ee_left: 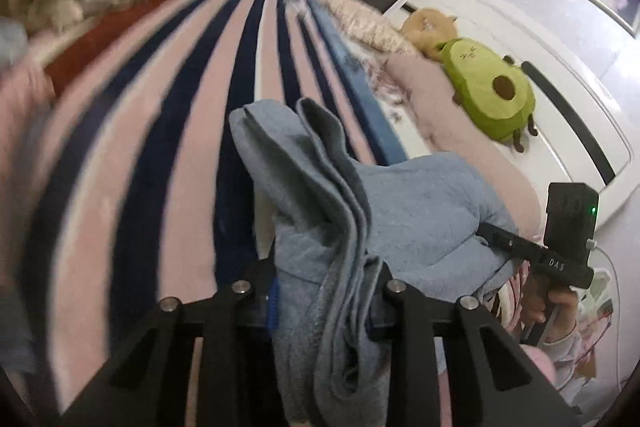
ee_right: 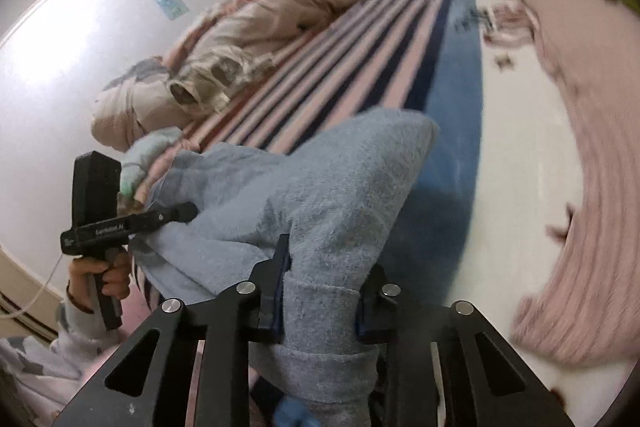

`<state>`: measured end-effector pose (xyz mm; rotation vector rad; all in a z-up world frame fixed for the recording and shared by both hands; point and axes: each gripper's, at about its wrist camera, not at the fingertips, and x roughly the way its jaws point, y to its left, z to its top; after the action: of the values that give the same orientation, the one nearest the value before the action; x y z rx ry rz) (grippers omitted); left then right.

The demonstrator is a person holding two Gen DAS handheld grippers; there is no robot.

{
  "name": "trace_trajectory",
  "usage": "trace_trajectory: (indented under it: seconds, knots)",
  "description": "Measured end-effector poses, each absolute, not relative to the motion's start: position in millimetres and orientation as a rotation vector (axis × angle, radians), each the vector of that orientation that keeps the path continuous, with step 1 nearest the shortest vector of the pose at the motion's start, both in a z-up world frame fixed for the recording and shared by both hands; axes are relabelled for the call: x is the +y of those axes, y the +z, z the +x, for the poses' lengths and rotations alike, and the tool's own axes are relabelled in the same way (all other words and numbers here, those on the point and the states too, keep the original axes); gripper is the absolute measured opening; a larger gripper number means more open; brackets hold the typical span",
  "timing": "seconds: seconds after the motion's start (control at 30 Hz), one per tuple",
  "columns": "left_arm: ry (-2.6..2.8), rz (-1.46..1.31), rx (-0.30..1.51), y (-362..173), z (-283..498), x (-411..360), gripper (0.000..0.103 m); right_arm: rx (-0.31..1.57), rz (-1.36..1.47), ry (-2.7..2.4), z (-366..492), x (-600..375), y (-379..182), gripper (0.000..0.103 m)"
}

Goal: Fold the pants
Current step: 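Lift the folded sweatpants with both grippers and carry them to the clothes stack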

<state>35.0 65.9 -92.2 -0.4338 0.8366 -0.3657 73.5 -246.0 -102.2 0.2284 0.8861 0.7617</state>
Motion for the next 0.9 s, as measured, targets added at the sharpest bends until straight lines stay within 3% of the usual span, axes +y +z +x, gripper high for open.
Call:
trace_trajectory:
  seconds: [0.37,0.67,0.9]
  knots:
    - [-0.227,-0.348,0.605,21,-10,187,0.026,0.695,0.132,0.927,77,-131,10,0.019]
    - [-0.008,-0.323,0.555,40,-61,320,0.026,0.706,0.010,1.080,77,27,42,0.019]
    - [0.121,-0.343,0.580,26,-83,401,0.026,0.751,-0.066,1.175,80,138,34,0.019]
